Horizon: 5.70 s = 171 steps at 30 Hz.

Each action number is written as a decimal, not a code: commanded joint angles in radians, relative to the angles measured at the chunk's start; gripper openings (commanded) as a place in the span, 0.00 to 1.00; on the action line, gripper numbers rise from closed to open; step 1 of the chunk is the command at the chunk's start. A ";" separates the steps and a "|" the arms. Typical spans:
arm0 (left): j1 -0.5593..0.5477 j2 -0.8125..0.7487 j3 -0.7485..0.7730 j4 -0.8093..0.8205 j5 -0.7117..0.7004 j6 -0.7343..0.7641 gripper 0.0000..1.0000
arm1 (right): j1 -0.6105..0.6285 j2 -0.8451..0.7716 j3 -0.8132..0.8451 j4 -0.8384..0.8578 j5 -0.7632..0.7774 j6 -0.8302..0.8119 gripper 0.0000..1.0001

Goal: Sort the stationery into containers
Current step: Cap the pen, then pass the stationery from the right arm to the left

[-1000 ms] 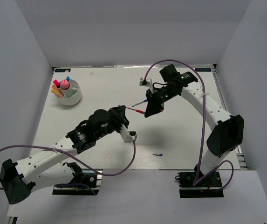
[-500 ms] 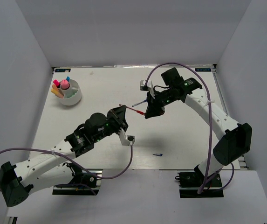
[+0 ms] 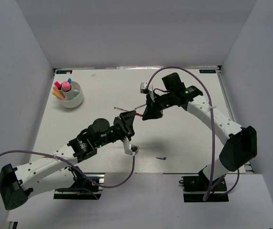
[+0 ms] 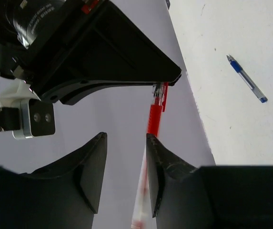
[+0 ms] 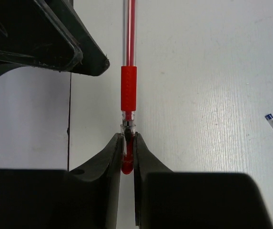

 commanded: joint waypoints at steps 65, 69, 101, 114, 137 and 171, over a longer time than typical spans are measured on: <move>0.775 0.519 0.624 0.293 0.680 -2.850 0.59 | -0.114 -0.192 -0.127 0.471 0.136 0.407 0.00; 0.766 0.534 0.618 0.294 0.678 -2.862 0.60 | -0.112 -0.175 -0.107 0.480 0.128 0.412 0.00; 0.686 0.588 0.559 0.303 0.654 -2.870 0.53 | -0.052 -0.131 -0.062 0.478 0.101 0.390 0.00; 0.677 0.565 0.538 0.300 0.657 -2.877 0.41 | -0.057 -0.121 -0.074 0.494 0.132 0.442 0.00; 0.654 0.576 0.575 0.317 0.652 -2.819 0.00 | -0.051 -0.097 -0.061 0.566 0.125 0.548 0.00; 0.501 0.540 0.484 0.232 0.620 -2.728 0.00 | -0.055 -0.078 -0.010 0.661 0.161 0.622 0.00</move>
